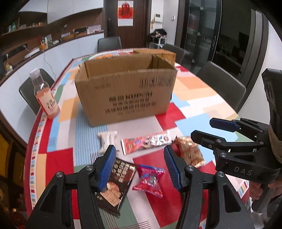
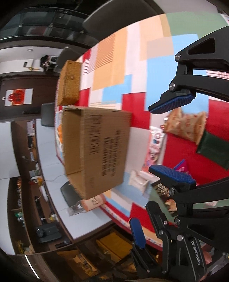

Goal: Organize snacks
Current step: 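Grasp the red hawthorn bag with the left tool while the right tool grasps the Fortune Biscuits packet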

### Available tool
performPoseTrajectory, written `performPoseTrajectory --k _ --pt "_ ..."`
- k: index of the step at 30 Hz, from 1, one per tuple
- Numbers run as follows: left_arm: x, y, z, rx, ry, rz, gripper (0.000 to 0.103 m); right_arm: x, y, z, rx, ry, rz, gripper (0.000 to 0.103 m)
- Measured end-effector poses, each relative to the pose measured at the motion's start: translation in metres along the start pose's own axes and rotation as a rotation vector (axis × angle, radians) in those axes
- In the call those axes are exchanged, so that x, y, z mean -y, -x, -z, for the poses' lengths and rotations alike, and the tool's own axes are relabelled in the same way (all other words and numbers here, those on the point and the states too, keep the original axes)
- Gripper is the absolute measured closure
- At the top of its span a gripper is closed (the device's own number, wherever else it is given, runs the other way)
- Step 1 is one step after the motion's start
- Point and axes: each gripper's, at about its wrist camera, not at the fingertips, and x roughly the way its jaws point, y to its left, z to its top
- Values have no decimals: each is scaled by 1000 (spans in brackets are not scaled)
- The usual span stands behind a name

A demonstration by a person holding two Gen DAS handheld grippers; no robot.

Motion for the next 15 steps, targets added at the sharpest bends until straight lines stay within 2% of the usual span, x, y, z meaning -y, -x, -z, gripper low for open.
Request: performPoseTrajectory --k 11,15 --pt "4 -40 34 -162 4 39 47 12 -33 32 -134 -37 32 42" --pt "5 -52 40 -194 7 53 47 17 -43 36 -164 -53 46 42"
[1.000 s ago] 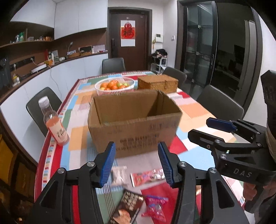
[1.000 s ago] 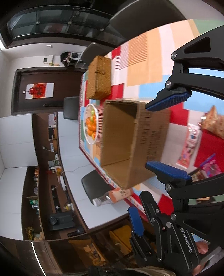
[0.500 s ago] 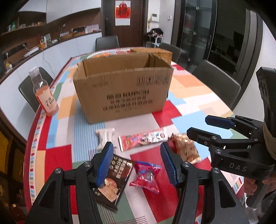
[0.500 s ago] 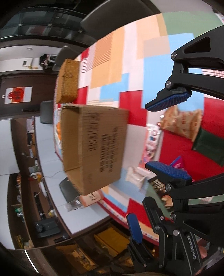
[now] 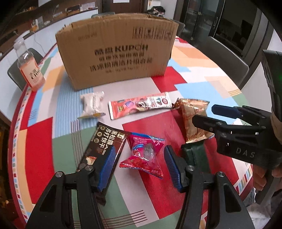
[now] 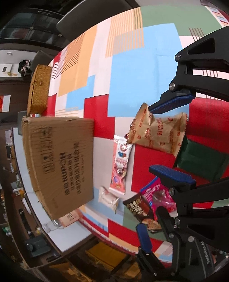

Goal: Organize snacks
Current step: 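Grasp the red hawthorn bag with the left tool while the right tool grasps the Fortune Biscuits packet, then carry the red bag and biscuit packet over the cardboard box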

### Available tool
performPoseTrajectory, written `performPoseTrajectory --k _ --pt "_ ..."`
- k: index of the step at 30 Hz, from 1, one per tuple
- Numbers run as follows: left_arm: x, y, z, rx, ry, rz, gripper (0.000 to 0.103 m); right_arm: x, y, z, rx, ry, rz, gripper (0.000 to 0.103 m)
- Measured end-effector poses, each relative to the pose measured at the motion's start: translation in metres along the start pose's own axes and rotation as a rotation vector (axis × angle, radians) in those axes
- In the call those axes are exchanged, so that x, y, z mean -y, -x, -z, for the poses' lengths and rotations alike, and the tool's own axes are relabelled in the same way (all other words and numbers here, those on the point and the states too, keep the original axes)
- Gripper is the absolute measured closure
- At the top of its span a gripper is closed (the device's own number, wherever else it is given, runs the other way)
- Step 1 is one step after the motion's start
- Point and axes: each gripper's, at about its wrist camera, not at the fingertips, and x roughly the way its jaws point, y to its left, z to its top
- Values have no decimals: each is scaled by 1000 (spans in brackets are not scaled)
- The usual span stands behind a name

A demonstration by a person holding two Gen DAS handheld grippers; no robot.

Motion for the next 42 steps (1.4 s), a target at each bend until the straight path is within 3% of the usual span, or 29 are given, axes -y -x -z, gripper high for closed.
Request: performPoseTrajectory --k 13,21,32,42 --pt "2 -31 -1 -62 17 44 53 6 -25 0 -55 -23 -10 42" --pt "-1 -43 -4 -86 51 74 63 6 -40 -1 -71 -21 -9 45" --pt "2 -37 -10 -52 69 95 67 0 -32 -2 -32 9 -13 64" --pt "-1 -2 -17 48 79 86 67 -4 -11 -7 29 12 -20 64"
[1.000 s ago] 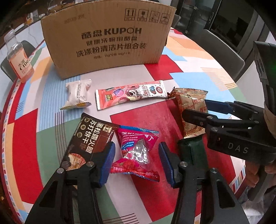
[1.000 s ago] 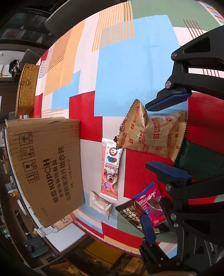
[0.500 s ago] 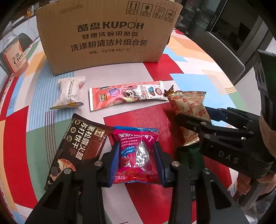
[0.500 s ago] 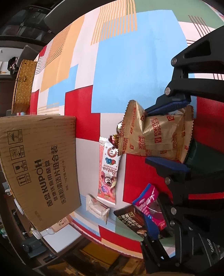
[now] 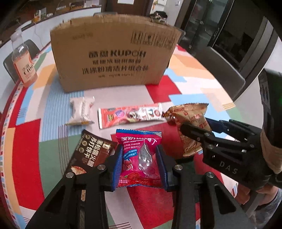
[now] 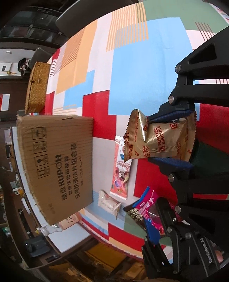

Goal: Organize snacks
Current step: 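Carry the red bag and biscuit packet over the cardboard box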

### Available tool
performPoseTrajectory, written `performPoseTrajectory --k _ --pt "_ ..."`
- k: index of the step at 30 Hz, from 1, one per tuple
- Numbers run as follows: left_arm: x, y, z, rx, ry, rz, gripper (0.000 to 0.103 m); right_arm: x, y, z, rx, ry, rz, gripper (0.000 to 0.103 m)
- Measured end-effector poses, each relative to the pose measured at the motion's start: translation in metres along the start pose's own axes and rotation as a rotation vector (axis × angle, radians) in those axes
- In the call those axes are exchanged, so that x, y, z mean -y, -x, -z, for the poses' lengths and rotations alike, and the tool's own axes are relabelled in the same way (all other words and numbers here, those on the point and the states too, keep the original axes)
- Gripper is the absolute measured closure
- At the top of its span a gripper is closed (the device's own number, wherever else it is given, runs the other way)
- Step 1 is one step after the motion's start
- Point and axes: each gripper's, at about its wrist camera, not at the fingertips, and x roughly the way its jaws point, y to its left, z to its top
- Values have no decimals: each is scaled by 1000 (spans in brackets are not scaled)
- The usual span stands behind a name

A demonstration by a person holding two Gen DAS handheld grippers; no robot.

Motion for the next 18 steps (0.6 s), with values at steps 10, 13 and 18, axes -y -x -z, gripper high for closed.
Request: performPoseTrajectory --k 10,13,18 --pt "5 43 -13 129 -15 -15 67 -7 34 -13 98 16 -11 64" --pt "6 54 -17 165 -18 -19 67 -9 44 -17 129 22 -11 64" --pt "4 67 -26 217 -19 -32 67 -12 61 -27 186 29 -16 64"
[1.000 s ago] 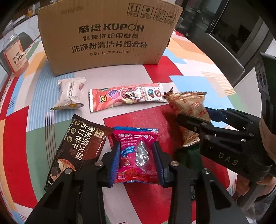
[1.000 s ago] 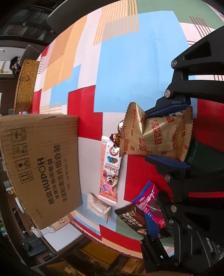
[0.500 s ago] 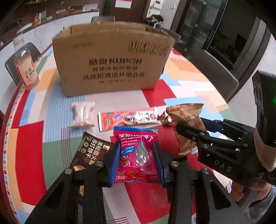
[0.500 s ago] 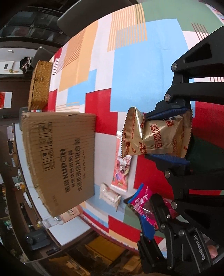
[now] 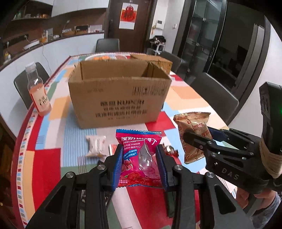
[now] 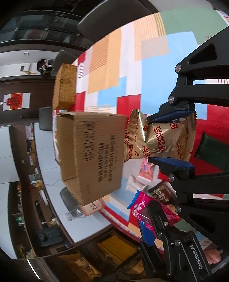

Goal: Organize snacks
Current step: 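Carry the red bag and biscuit packet over the cardboard box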

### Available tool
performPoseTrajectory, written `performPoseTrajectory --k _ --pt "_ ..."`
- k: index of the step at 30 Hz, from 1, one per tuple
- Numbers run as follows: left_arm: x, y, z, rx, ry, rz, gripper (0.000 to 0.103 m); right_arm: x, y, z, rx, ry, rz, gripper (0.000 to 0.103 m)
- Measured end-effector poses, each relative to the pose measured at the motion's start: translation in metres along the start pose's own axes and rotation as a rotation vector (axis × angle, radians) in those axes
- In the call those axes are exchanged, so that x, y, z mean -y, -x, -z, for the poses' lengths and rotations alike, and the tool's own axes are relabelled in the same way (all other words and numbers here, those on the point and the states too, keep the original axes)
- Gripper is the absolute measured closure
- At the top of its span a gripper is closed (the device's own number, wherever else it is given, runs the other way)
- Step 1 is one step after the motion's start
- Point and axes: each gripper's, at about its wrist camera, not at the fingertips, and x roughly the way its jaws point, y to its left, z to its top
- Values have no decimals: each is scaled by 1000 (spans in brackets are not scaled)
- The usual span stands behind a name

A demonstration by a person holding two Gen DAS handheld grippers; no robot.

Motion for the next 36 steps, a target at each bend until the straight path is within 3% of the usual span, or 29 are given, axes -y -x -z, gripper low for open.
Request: performPoseTrajectory --k 11,22,36 --pt "-6 29 -42 141 -28 -33 67 -8 21 -38 120 38 -15 64" --pt "-13 35 -87 225 -37 -54 67 -10 30 -85 227 84 -4 64" --pt "-44 -1 -143 177 -24 -97 67 -11 -13 -148 189 100 -23 64"
